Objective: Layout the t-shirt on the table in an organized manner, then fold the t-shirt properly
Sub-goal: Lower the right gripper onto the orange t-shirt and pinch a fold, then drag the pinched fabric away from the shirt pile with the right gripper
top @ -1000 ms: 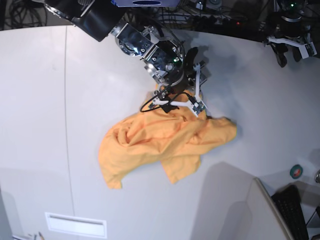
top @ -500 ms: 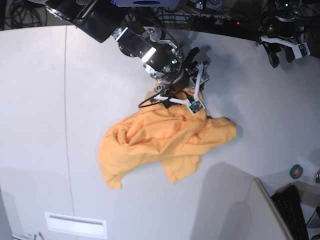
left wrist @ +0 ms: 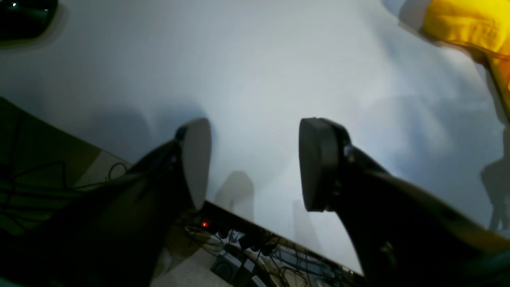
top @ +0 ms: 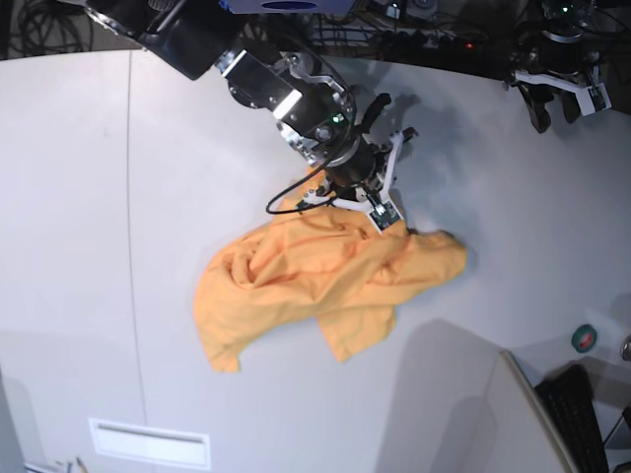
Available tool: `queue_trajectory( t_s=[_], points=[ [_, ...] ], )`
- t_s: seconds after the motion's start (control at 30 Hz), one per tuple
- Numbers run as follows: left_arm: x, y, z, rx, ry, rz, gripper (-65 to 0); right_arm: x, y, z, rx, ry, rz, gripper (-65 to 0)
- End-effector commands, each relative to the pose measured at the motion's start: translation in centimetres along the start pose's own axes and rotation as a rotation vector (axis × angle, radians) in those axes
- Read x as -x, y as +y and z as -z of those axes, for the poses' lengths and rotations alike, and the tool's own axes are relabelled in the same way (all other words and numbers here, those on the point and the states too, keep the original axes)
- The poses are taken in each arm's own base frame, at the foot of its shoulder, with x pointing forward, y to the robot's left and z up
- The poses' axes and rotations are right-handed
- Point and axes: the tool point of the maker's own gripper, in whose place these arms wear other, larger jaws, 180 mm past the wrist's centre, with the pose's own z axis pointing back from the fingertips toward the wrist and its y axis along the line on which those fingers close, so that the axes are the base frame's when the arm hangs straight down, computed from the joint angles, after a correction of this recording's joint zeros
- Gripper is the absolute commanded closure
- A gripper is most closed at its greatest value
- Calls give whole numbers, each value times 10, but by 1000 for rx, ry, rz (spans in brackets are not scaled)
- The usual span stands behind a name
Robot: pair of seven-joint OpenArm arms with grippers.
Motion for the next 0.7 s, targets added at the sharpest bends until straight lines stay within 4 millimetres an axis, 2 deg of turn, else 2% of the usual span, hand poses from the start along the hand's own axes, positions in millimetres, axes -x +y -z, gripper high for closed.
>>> queue_trajectory(
  t_s=[0.0,0.07,0.23,0.3,0.4,0.5,0.6,0.67],
  points=[
    [-9,4,-1,-2,-31,14,-336,-31,-14,-7,26,-101,20,0],
    [-10,3,-1,-2,-32,12,-336,-47,-34,-23,63,-163,64,0],
    [-21,-2,7,6,-63,4,-336,-71,-100,-62,188,-229,120,0],
    [-25,-14,14,33,-76,-1,-336,-84,-120,-80,223,-260,118,0],
    [-27,-43,23,102,-81,-4,-336,-101,-147,-108,278,-318,114,0],
    [-35,-82,34,197,-97,-2,-336,-112,-175,-136,352,-365,134,0],
    [-40,-122,40,288,-111,-9,-334,-108,-194,-150,405,-368,163,0],
    [-42,-150,43,351,-114,-9,-332,-105,-199,-153,421,-364,171,0]
  ],
)
